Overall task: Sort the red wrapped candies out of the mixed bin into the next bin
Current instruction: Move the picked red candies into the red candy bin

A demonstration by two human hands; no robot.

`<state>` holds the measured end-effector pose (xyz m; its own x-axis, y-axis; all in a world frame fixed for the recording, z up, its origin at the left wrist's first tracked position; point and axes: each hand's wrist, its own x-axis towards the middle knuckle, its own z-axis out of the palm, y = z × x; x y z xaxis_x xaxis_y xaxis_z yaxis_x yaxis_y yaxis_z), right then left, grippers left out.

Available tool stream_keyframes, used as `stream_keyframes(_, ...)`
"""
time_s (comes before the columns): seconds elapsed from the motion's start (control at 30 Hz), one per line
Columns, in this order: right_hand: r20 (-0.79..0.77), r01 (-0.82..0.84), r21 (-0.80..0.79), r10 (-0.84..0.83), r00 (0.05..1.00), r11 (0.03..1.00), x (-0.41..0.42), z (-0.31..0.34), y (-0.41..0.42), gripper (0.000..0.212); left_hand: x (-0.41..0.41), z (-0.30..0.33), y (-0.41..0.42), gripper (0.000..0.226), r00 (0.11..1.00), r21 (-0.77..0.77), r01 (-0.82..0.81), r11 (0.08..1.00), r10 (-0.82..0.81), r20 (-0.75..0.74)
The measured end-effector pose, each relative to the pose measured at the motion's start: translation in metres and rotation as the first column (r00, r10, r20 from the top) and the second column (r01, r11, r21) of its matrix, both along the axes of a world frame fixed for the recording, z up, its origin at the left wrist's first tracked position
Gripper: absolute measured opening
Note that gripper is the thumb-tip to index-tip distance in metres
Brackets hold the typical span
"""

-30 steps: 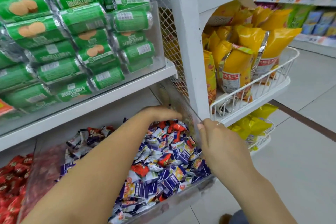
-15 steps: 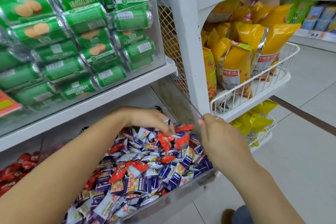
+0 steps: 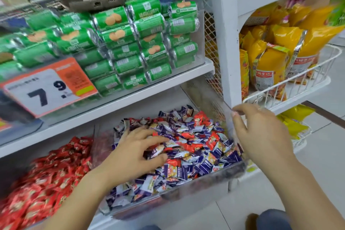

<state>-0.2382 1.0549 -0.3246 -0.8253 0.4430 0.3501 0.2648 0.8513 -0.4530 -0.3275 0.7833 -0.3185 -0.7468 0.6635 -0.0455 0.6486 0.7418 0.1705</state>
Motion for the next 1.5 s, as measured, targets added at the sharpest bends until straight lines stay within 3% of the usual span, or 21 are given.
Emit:
stream_keyframes(0.1,-0.128,-0.161,-0.09,0.149,0.98,0.983,0.012,0.006,-0.013,0.019,0.002,0.006,-0.006,0.056,0.994,0.169,-0.092,0.981,0.102,-0.046)
stream_keyframes(0.23,0.064,-0.269,-0.082,0.274,0.959,0.96,0.004,-0.011,-0.029,0.029,0.005,0.019,-0.01,0.017,0.966,0.475,-0.162,0.865,0.236,-0.101)
stream_keyframes(0.33,0.214,-0.279,-0.079,0.289,0.933,0.957,-0.008,-0.026,-0.04,0.043,0.014,0.014,-0.019,0.017,0.943,0.573,-0.241,0.783,0.328,-0.051)
stream_keyframes(0.43,0.319,-0.259,-0.008,0.248,0.915,0.966,-0.018,-0.034,-0.041,0.04,0.015,0.007,-0.023,0.019,0.931,0.524,-0.284,0.803,0.361,-0.049)
stream_keyframes(0.57,0.314,-0.204,0.009,0.191,0.93,0.979,-0.02,-0.029,-0.041,0.022,0.018,0.012,-0.022,0.012,0.964,0.362,-0.251,0.898,0.266,0.008)
stream_keyframes(0.73,0.056,-0.199,-0.102,0.205,0.977,0.975,-0.021,-0.026,-0.038,0.022,0.018,0.007,-0.024,0.037,0.978,0.149,-0.199,0.968,0.187,0.092)
stream_keyframes(0.8,0.017,-0.214,-0.148,0.219,0.976,0.966,-0.023,-0.025,-0.038,0.023,0.017,0.007,-0.022,0.024,0.974,0.126,-0.223,0.967,0.216,0.065)
stream_keyframes(0.9,0.068,-0.289,-0.222,0.31,0.948,0.931,-0.026,-0.025,-0.043,0.023,0.019,0.01,-0.025,0.012,0.966,0.198,-0.26,0.945,0.253,0.057)
stream_keyframes(1.0,0.209,-0.364,-0.216,0.407,0.889,0.906,-0.028,-0.027,-0.048,0.025,0.02,0.016,-0.034,0.012,0.944,0.408,-0.322,0.854,0.324,0.066)
stream_keyframes(1.07,0.294,-0.381,-0.191,0.423,0.857,0.905,-0.031,-0.028,-0.049,0.03,0.019,0.019,-0.04,0.017,0.931,0.503,-0.331,0.798,0.363,0.035)
stream_keyframes(1.13,0.318,-0.371,-0.156,0.402,0.859,0.916,-0.034,-0.03,-0.05,0.027,0.019,0.022,-0.043,0.026,0.923,0.499,-0.331,0.801,0.384,-0.003)
stream_keyframes(1.3,0.141,-0.31,-0.12,0.325,0.935,0.943,-0.032,-0.038,-0.053,0.006,0.021,0.014,-0.043,0.018,0.941,0.315,-0.323,0.892,0.338,0.009)
stream_keyframes(1.37,0.064,-0.275,-0.135,0.285,0.956,0.952,-0.031,-0.036,-0.052,0.009,0.024,0.007,-0.039,0.017,0.949,0.148,-0.314,0.938,0.309,0.056)
stream_keyframes(1.43,-0.023,-0.247,-0.183,0.247,0.969,0.952,-0.029,-0.028,-0.053,0.016,0.026,0.002,-0.035,0.033,0.946,-0.009,-0.306,0.952,0.305,0.107)
stream_keyframes(1.5,-0.078,-0.256,-0.196,0.245,0.966,0.947,-0.026,-0.019,-0.058,0.027,0.025,0.003,-0.032,0.033,0.942,-0.041,-0.313,0.949,0.316,0.112)
